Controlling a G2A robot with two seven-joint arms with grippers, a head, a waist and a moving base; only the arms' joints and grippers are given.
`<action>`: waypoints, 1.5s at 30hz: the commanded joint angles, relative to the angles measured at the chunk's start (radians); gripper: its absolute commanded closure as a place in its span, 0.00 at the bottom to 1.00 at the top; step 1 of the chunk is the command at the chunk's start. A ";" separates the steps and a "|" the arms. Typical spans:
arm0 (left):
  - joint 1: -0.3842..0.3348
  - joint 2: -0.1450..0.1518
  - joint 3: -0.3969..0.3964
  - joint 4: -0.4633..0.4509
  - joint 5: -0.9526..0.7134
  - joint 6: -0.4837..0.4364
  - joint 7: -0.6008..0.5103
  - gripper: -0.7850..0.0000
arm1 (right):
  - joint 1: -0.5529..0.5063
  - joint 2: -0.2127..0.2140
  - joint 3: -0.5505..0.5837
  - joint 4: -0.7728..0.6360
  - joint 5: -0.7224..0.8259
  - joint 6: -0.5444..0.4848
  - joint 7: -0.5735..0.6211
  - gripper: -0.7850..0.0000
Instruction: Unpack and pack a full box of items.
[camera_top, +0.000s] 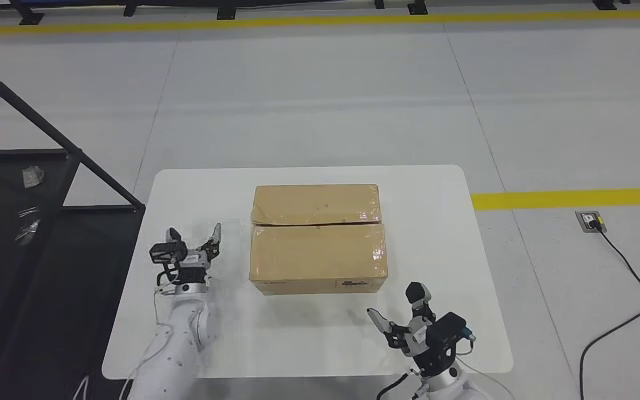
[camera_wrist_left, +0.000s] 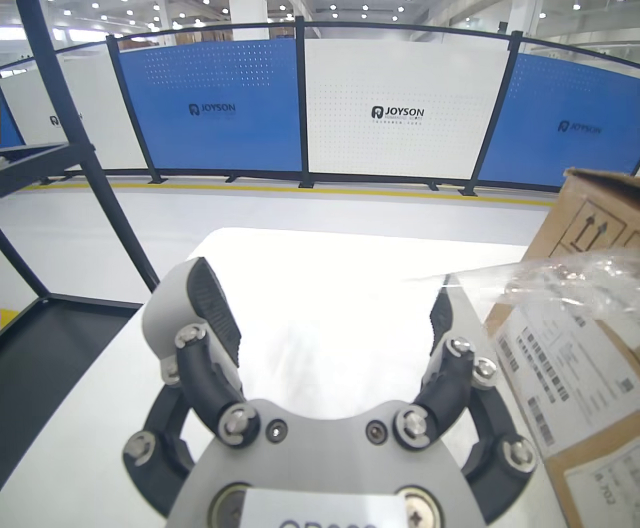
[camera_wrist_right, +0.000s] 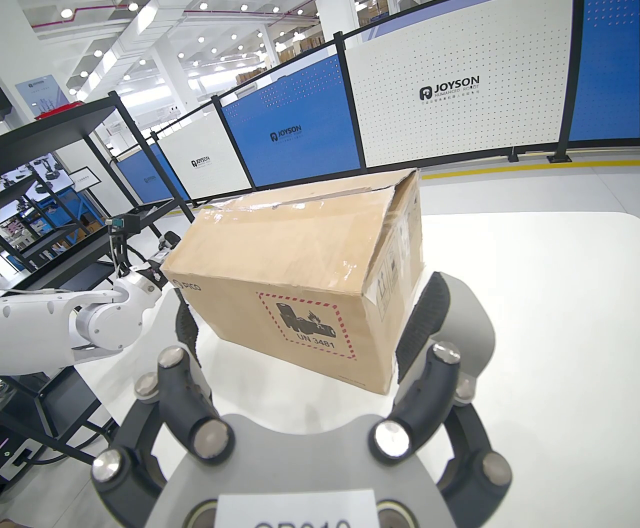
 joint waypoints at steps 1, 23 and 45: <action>0.026 0.003 0.000 -0.021 0.020 0.011 -0.013 0.00 | 0.000 0.000 0.000 0.000 0.000 0.000 0.000 0.00; 0.152 0.042 -0.064 -0.180 0.092 -0.112 -0.143 0.00 | 0.001 0.001 0.000 -0.007 0.003 0.002 0.007 0.00; 0.583 0.111 -0.325 -0.818 -0.262 -0.621 -0.353 0.00 | 0.434 0.002 0.023 0.186 0.996 -0.097 0.546 0.00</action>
